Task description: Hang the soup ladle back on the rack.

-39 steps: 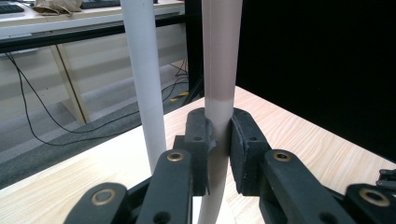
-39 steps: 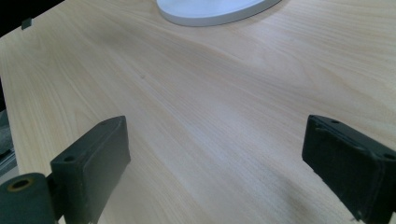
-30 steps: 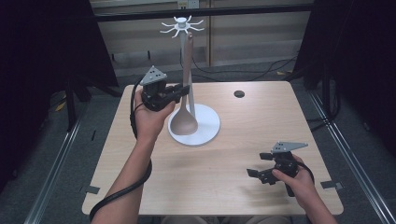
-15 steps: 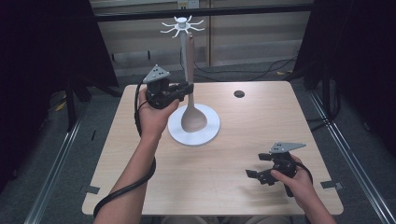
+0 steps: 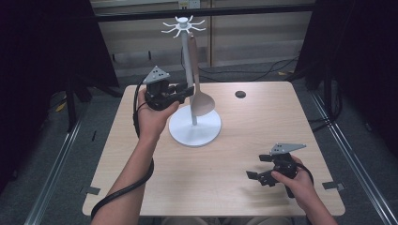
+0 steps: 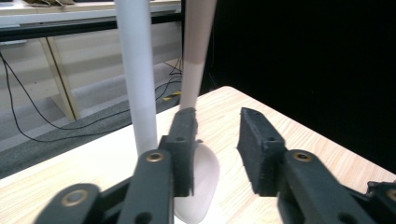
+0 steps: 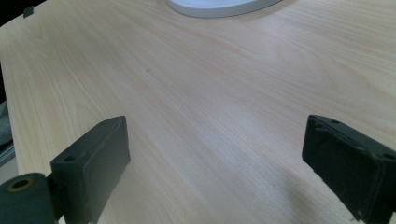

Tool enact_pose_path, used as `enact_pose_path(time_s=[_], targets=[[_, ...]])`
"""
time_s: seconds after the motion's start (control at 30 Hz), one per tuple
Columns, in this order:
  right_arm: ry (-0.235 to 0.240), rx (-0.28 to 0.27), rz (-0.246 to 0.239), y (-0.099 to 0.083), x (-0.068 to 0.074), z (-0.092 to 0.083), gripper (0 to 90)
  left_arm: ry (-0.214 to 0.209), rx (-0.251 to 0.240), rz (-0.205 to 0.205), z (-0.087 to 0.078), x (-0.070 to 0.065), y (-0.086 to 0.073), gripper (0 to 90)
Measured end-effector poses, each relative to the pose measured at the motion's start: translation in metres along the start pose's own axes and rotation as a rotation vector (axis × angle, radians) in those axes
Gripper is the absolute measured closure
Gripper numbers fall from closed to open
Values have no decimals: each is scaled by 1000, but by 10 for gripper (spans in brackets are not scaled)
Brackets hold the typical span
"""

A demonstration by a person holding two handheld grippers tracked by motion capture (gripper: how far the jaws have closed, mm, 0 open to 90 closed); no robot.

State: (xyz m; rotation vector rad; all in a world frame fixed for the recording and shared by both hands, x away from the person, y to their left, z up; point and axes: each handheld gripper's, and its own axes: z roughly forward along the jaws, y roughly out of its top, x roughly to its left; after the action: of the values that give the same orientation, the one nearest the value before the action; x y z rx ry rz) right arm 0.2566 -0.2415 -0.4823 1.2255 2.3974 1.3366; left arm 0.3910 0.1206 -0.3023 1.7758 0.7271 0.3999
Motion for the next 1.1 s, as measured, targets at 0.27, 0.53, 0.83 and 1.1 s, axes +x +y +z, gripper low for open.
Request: enact_pose_path(time_s=[0.27,0.53,0.83,1.1], targets=[[6,6,-7,1,1,2,72,9,13,-5,-5,3,-12,338],[8,10,-14,2,1,4,72,19,47,0,-7,1,-24,169],[6,13,-22,3,0,2,72,14,86,18,-4,-3,-38,110],[3,4,-17,6,-1,3,72,9,114,17,-6,-4,-50,90]])
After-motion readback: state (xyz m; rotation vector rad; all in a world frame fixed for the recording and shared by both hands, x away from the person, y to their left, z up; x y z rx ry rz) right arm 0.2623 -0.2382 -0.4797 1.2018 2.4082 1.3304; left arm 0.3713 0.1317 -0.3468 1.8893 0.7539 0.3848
